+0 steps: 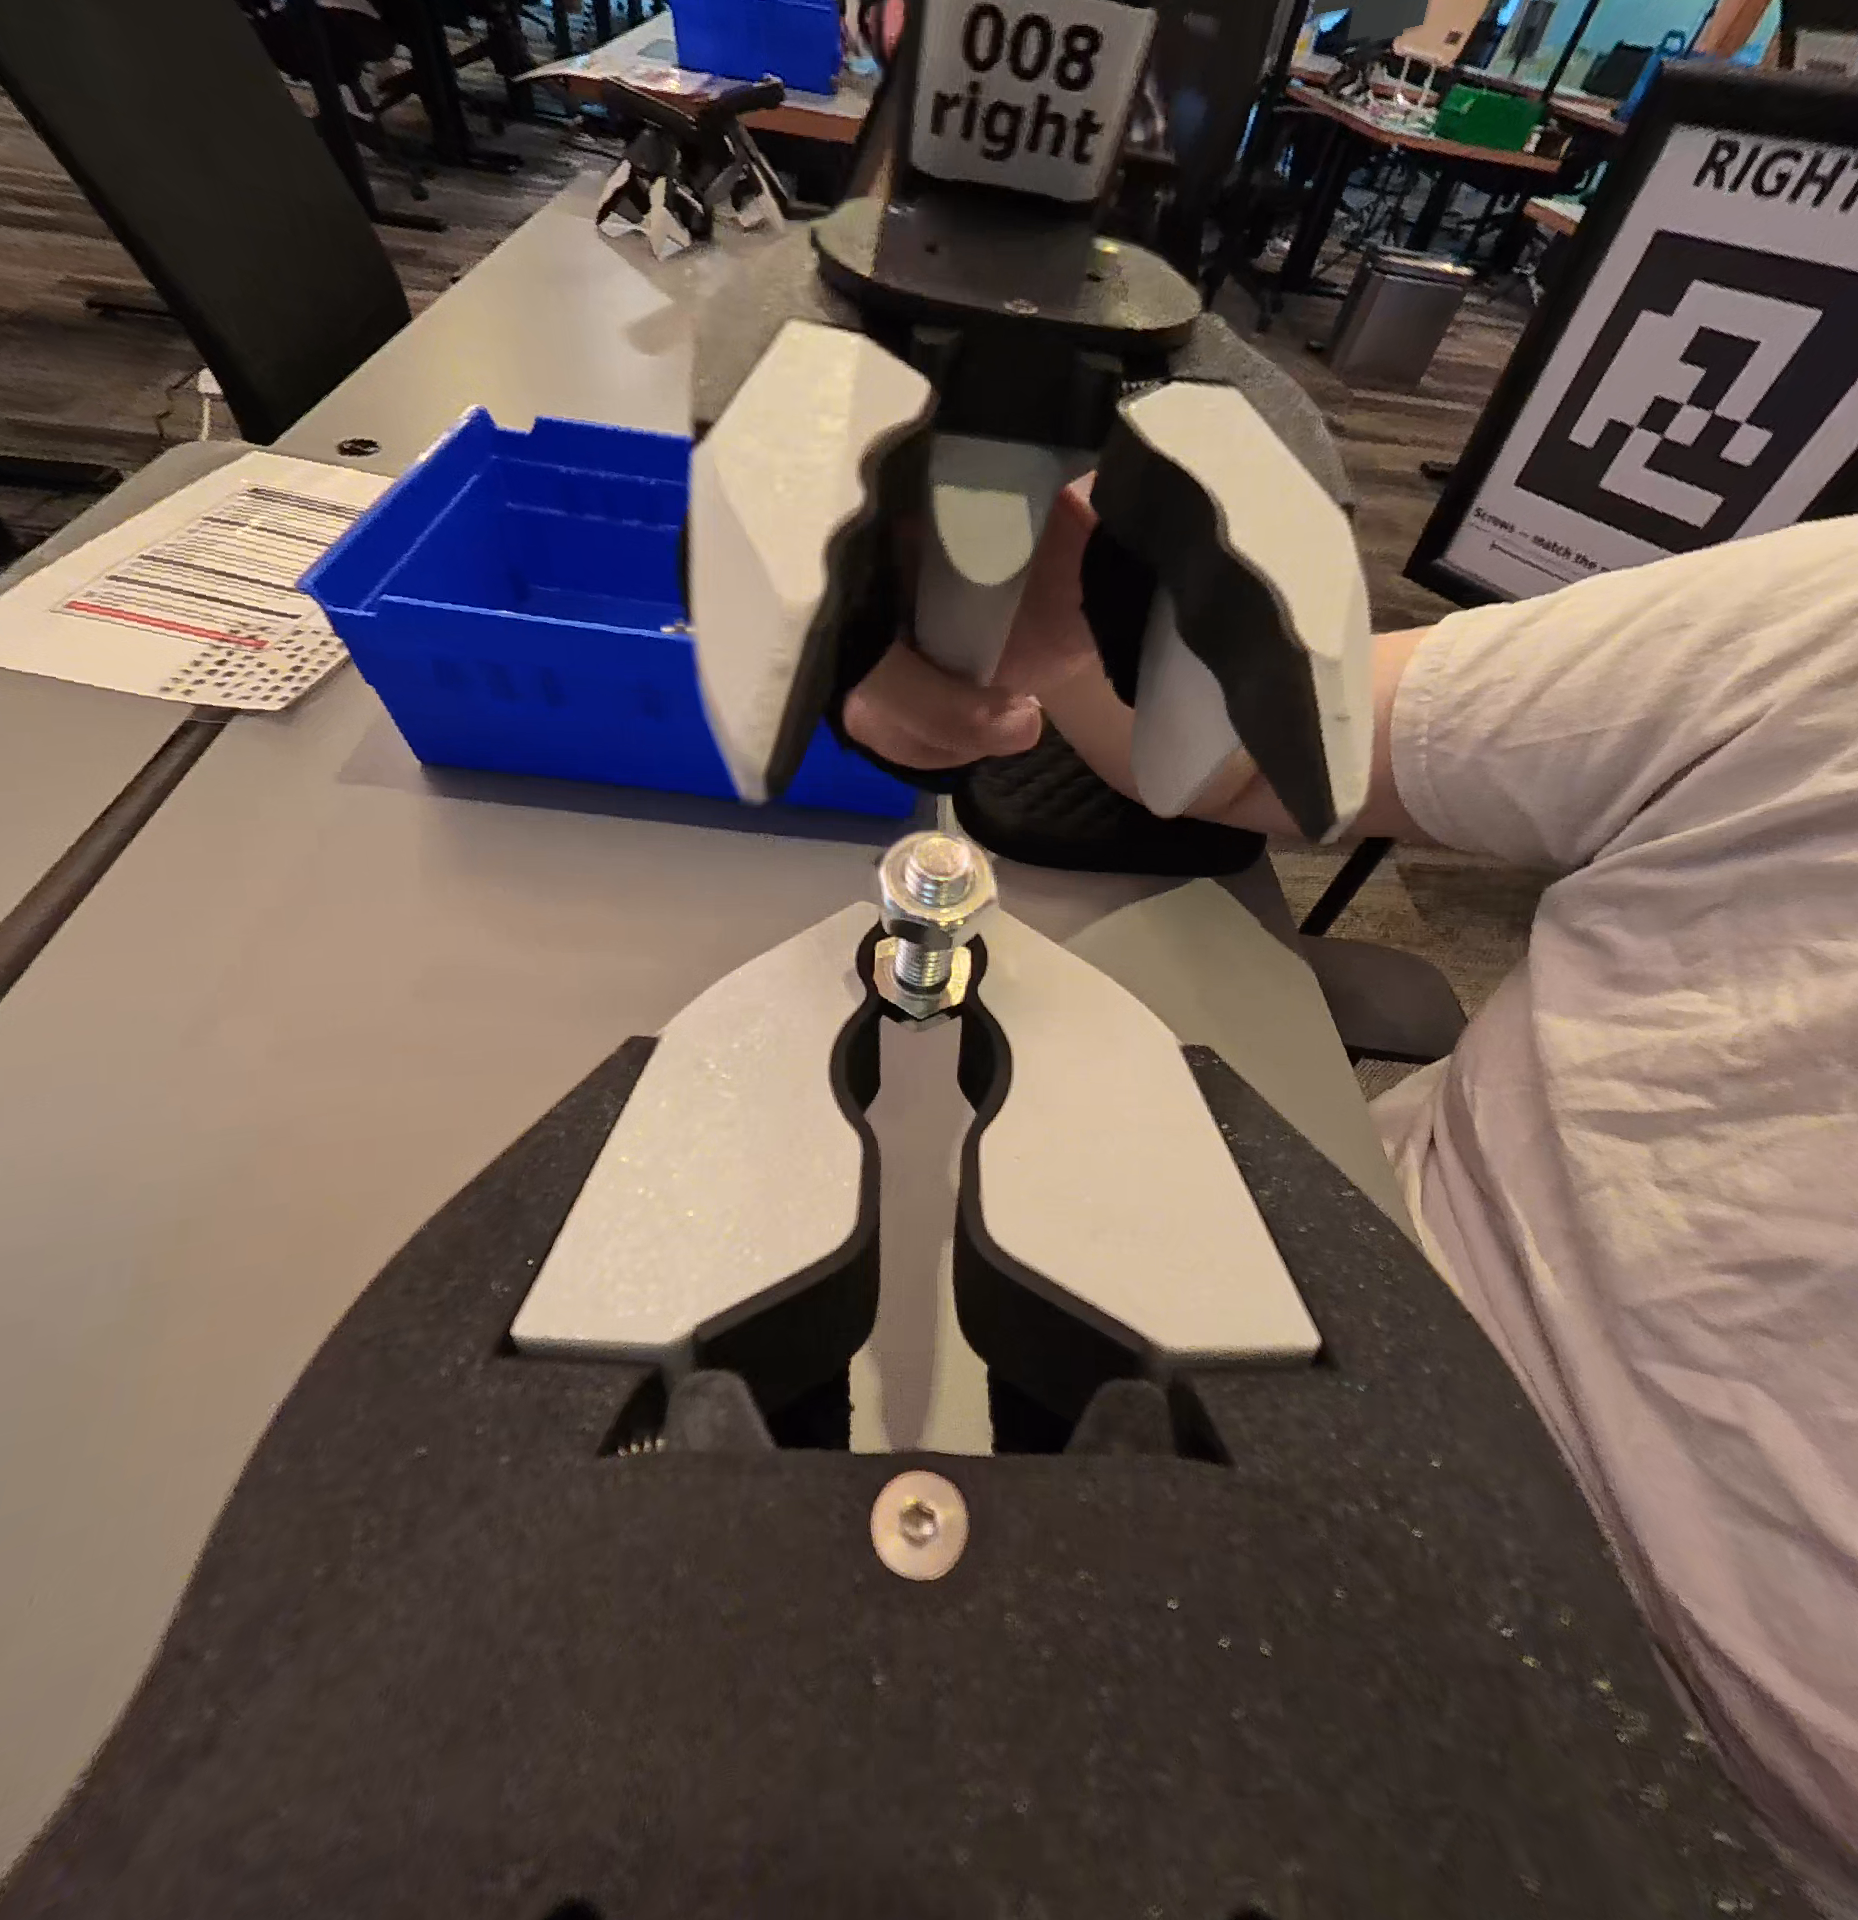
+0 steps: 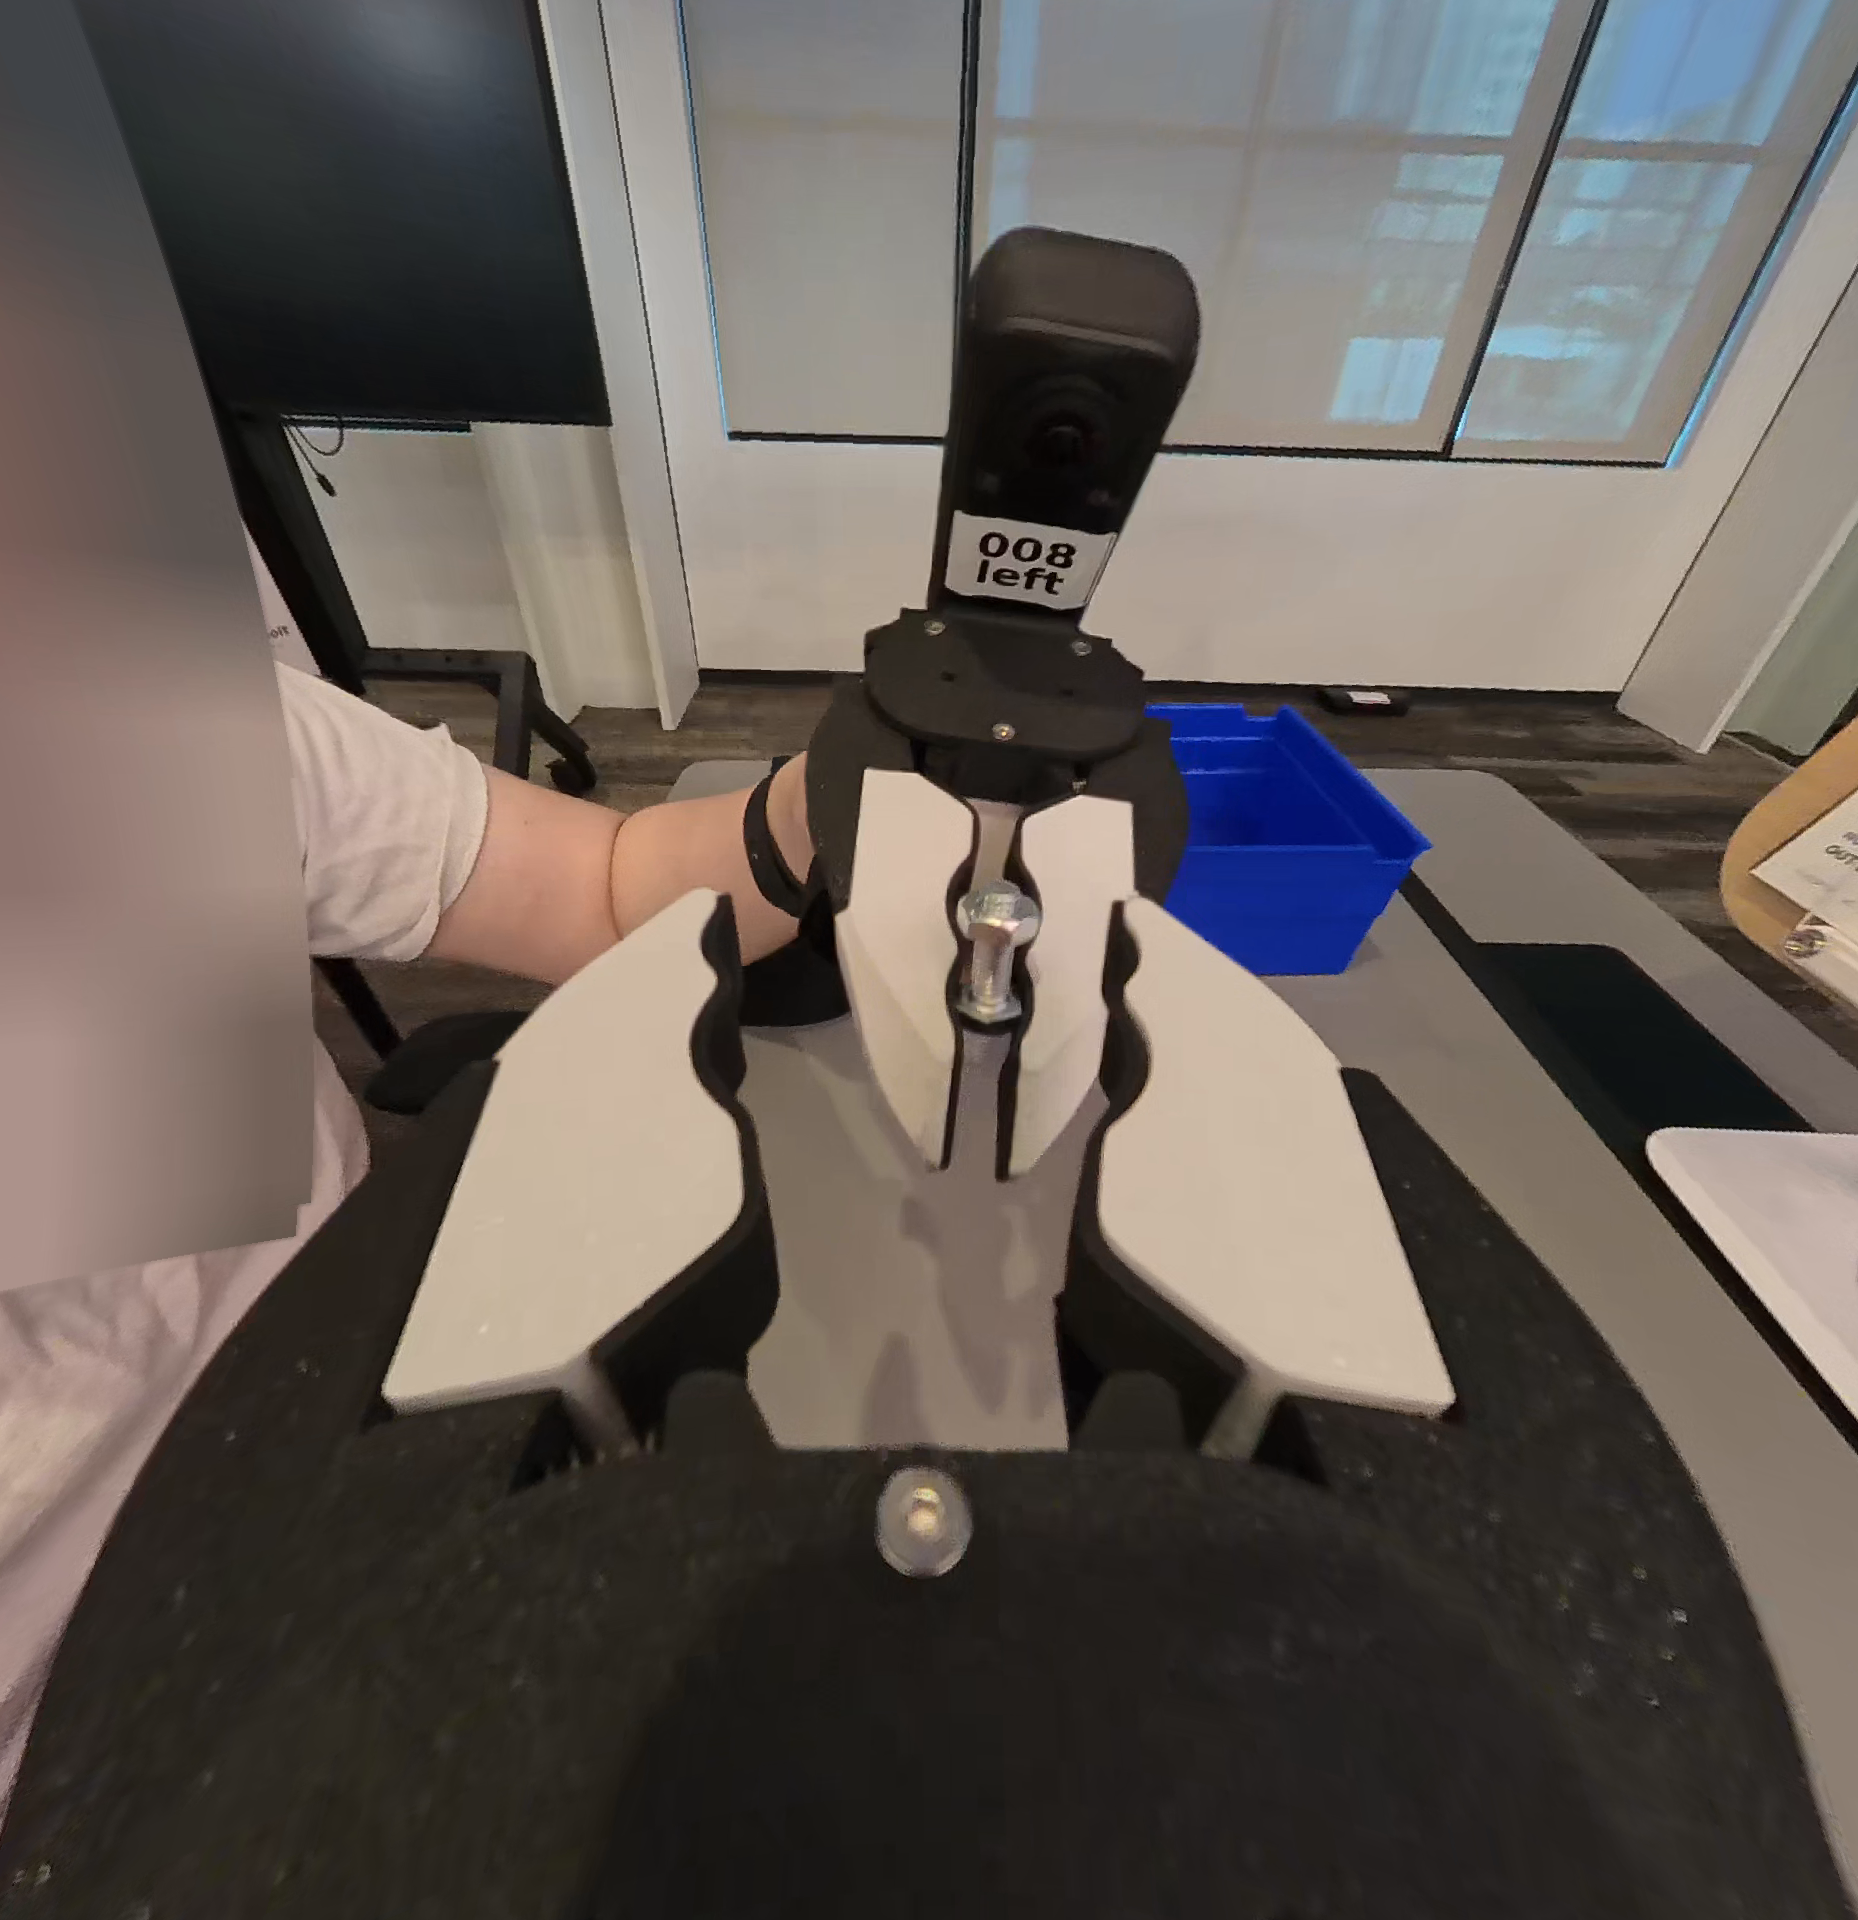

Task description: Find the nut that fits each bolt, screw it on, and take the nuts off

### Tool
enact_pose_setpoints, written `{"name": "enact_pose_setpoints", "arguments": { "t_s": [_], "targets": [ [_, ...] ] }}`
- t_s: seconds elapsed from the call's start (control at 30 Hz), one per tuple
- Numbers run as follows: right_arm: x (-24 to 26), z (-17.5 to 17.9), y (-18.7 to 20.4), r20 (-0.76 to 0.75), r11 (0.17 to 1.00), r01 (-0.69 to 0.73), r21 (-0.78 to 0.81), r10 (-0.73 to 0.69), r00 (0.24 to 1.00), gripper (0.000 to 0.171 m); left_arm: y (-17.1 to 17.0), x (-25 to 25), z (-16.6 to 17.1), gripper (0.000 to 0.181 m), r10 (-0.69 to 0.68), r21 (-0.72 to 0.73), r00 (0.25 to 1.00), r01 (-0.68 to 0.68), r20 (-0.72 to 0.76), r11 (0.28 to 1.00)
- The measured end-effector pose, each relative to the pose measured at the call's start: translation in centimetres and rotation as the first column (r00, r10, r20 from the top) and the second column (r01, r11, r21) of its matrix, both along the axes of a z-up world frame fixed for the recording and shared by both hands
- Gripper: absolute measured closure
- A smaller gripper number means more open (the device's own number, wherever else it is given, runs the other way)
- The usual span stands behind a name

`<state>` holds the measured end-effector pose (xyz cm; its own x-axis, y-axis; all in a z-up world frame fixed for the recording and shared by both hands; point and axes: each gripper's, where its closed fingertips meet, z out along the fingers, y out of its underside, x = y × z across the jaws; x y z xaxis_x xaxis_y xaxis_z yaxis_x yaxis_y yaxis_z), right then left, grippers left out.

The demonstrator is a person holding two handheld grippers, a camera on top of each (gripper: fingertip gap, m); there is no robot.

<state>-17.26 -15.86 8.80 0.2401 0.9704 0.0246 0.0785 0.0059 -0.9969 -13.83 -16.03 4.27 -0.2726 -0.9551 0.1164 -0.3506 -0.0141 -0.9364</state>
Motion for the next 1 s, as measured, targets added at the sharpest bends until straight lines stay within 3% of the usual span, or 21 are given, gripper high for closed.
{"name": "enact_pose_setpoints", "arguments": {
  "t_s": [0.13,0.23,0.33,0.43,0.67,0.77,0.87,1.0],
  "targets": [
    [-1.5,-1.2,-1.2,0.035,0.996,-0.084,-0.026,0.085,0.996,0.104,-0.5,0.3,-0.5,0.172,-0.007,0.042,1.000,0.008,-0.018,0.999],
    [-1.2,-1.3,-1.1,0.084,0.998,-0.058,0.011,0.057,0.995,0.099,0.3,0.0,-0.3,0.172,0.016,0.037,1.000,-0.016,-0.015,0.999],
    [0.0,-0.7,-1.2,0.074,0.998,-0.068,-0.017,0.069,0.995,0.119,0.9,-0.2,0.2,0.172,0.041,0.015,0.999,-0.041,0.003,0.999],
    [0.1,-0.1,-0.4,0.021,1.000,-0.023,-0.009,0.023,1.000,0.111,0.6,-0.1,-0.1,0.172,0.025,0.012,1.000,-0.025,-0.010,1.000],
    [-1.2,-1.5,-0.8,0.092,0.999,-0.038,0.023,0.036,0.995,0.102,0.4,0.2,-0.6,0.172,0.024,0.031,0.999,-0.024,-0.028,0.999],
    [0.0,-0.9,-0.8,0.087,0.999,-0.044,0.012,0.043,0.995,0.125,1.4,-0.2,-0.1,0.172,0.059,0.005,0.998,-0.059,-0.008,0.998],
    [0.5,0.2,-0.2,-0.001,1.000,-0.020,-0.017,0.020,1.000,0.124,1.2,-0.3,0.0,0.172,0.041,-0.031,0.999,-0.041,-0.008,0.999],
    [0.3,-0.5,0.5,0.016,1.000,0.008,-0.015,-0.008,1.000,0.127,0.3,0.2,-0.8,0.172,0.011,0.000,0.999,-0.011,-0.039,1.000]
  ]
}}
